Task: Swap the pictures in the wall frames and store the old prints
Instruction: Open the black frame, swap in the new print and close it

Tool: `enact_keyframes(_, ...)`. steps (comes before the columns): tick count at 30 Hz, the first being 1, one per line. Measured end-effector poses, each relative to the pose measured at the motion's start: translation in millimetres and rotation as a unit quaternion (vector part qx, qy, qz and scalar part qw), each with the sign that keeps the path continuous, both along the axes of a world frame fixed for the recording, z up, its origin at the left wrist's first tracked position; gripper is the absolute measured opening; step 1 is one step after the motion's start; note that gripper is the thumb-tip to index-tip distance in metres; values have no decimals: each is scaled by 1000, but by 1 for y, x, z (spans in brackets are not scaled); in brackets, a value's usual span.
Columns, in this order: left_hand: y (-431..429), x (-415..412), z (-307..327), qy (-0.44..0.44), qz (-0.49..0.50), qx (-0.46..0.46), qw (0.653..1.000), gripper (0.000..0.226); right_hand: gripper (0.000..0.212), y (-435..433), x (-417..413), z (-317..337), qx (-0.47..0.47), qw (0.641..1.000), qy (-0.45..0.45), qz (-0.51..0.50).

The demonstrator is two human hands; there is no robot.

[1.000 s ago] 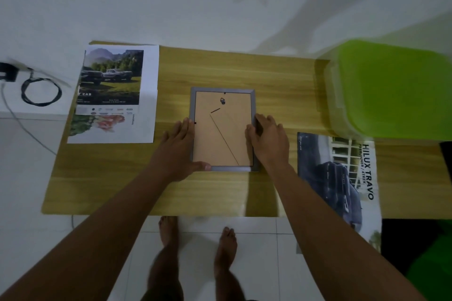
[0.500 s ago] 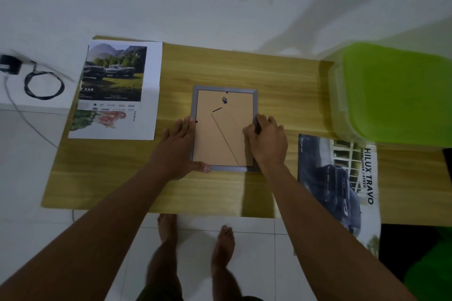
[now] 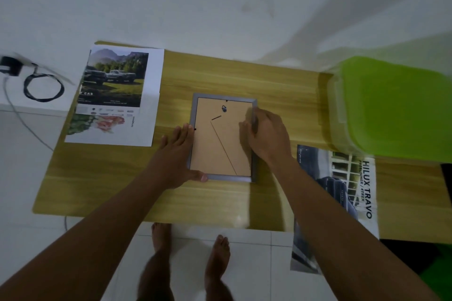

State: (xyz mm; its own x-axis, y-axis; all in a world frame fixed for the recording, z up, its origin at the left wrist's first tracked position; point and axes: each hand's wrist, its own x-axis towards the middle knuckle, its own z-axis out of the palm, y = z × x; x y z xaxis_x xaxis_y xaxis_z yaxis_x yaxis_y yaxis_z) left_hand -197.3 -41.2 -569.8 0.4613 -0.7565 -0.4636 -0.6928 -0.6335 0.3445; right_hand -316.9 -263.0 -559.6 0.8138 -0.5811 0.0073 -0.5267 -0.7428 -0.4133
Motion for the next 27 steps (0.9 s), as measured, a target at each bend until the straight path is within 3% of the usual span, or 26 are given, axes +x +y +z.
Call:
enact_keyframes(3, 2, 0, -4, 1, 3, -5, 1000, 138, 44, -18, 35, 4, -4, 996, 35, 81)
enact_keyframes(7, 2, 1, -9, 10, 11, -22, 1000, 139, 34, -39, 69, -7, -26, 986, 72, 150)
enact_keyframes(17, 1, 4, -9, 9, 20, -15, 1000, 136, 30, -47, 90, -13, 29, 990, 28, 134)
enact_keyframes(27, -1, 3, -7, 8, 20, -14, 1000, 134, 27, -44, 91, -19, 0, 988, -4, 152)
